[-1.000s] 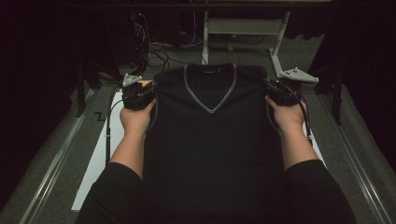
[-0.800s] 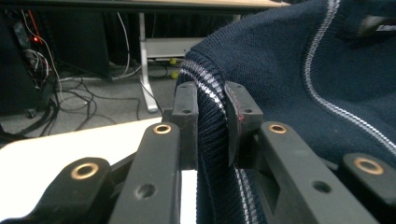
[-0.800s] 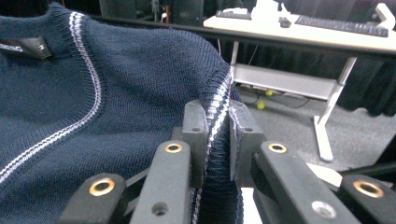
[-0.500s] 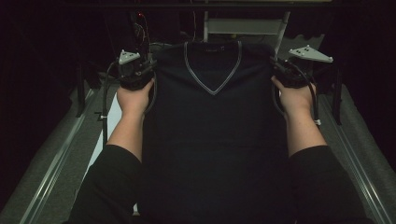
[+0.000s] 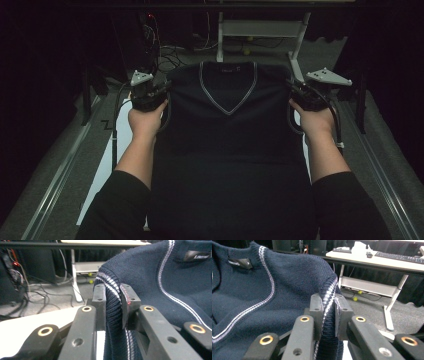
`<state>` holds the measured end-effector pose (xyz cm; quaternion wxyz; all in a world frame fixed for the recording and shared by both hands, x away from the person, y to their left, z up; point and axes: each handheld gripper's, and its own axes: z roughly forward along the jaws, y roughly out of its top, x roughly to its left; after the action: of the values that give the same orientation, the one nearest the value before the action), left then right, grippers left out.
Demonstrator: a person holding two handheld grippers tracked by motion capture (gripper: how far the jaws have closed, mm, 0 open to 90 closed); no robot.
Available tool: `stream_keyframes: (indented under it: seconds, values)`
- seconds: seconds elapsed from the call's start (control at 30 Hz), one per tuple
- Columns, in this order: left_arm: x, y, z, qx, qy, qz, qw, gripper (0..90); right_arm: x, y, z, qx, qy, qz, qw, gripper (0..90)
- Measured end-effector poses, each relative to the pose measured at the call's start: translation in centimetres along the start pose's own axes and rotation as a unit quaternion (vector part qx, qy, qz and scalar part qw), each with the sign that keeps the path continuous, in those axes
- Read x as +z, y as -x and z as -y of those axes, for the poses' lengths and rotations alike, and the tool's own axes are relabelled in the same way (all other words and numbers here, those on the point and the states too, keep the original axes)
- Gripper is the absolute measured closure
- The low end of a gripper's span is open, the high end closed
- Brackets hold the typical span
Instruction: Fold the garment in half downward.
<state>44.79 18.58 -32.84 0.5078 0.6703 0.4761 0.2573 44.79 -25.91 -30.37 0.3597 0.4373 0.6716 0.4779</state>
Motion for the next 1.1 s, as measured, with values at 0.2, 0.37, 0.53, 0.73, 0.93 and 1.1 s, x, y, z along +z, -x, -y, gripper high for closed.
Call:
stream_keyframes:
  seconds: [0.2, 0.37, 0.53, 0.73, 0.93, 1.1]
  values:
    - [-2.0, 0.9, 2.2, 0.024, -0.015, 0.020, 0.9994, 73.0, -2.1, -0.6, 2.5, -0.003, -0.002, -0.016, 0.9999, 79.7]
    - [-4.6, 2.2, 4.8, 0.027, -0.002, 0.046, 0.9986, 72.9, -4.5, -1.3, 4.5, -0.016, 0.003, -0.032, 0.9993, 79.6]
    - [-6.3, 3.1, 7.7, 0.030, -0.011, 0.064, 0.9974, 72.9, -6.8, -2.0, 7.1, -0.022, -0.001, -0.048, 0.9986, 79.6]
    - [-8.4, 4.0, 10.4, 0.042, -0.023, 0.072, 0.9963, 72.9, -9.5, -2.8, 9.3, -0.022, -0.004, -0.064, 0.9977, 79.5]
    - [-11.2, 5.1, 12.7, 0.043, -0.024, 0.084, 0.9952, 72.9, -12.2, -4.0, 11.8, -0.018, -0.004, -0.077, 0.9968, 79.5]
    - [-13.4, 6.2, 14.5, 0.048, -0.026, 0.095, 0.9940, 72.8, -14.3, -4.6, 13.7, -0.007, -0.009, -0.079, 0.9968, 79.5]
